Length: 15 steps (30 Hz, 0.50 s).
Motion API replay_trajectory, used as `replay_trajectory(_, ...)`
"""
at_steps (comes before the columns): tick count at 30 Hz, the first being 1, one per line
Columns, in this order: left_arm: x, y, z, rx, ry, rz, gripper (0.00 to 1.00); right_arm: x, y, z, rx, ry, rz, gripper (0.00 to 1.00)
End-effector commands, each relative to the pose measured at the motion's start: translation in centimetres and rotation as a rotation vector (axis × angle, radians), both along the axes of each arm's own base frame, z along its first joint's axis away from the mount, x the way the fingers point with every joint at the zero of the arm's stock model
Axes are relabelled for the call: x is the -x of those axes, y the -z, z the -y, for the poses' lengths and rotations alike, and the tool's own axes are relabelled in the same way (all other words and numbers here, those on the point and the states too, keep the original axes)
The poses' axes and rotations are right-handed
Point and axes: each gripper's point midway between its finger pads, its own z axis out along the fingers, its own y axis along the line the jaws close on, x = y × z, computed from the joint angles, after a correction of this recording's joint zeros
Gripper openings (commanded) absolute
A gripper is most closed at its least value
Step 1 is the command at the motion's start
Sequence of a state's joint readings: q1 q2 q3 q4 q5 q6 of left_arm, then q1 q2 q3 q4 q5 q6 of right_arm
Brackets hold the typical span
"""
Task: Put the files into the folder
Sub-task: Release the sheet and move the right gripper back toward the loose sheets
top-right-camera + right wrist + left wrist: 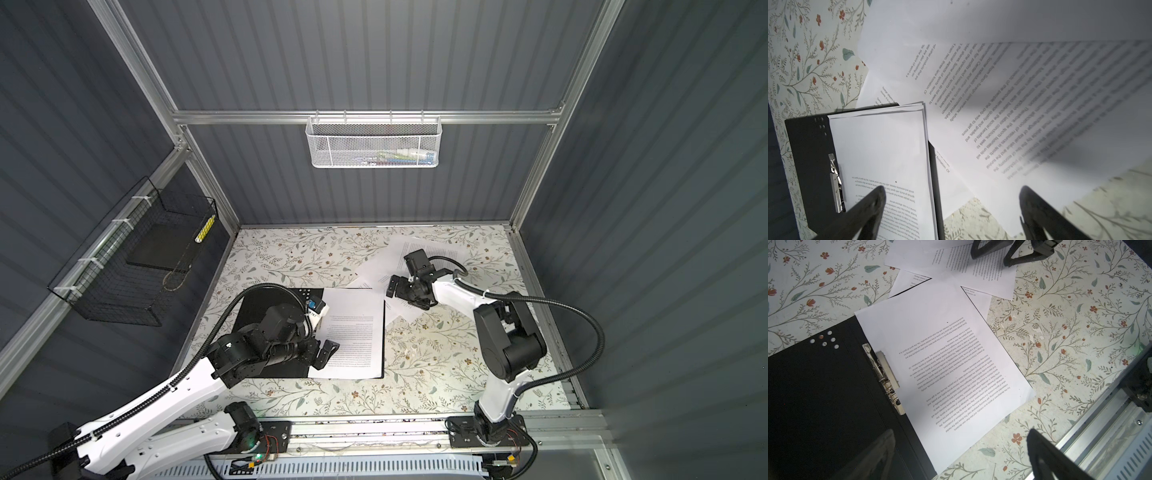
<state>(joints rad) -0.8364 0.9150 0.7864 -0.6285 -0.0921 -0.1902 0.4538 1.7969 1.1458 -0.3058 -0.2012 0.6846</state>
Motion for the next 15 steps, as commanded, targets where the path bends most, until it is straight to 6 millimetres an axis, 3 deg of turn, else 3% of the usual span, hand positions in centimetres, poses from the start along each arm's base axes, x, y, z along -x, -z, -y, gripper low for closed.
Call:
replay_trajectory(1,-0.2,-1.2,0.3,0.012,0.015,0.016,1.00,0.6,0.9,-1.5,-0.075,-0.023,-0.056,0.99)
replay_trajectory(5,-0.2,-1.0,0.3,0.007,0.018,0.011,1.00,1.4,2.2,-1.0,-0.095,0.026,-0.077,0.99)
replay_trajectory(10,-0.2,-1.0,0.5,0.007,0.024,0.008,1.00,2.9,4.0,1.3,-0.038,0.094,-0.144,0.99)
replay_trajectory(15,-0.3,-1.2,0.4,0.013,0.022,0.016,1.00,4.9,5.3,5.2,-0.061,0.220,-0.173,0.99)
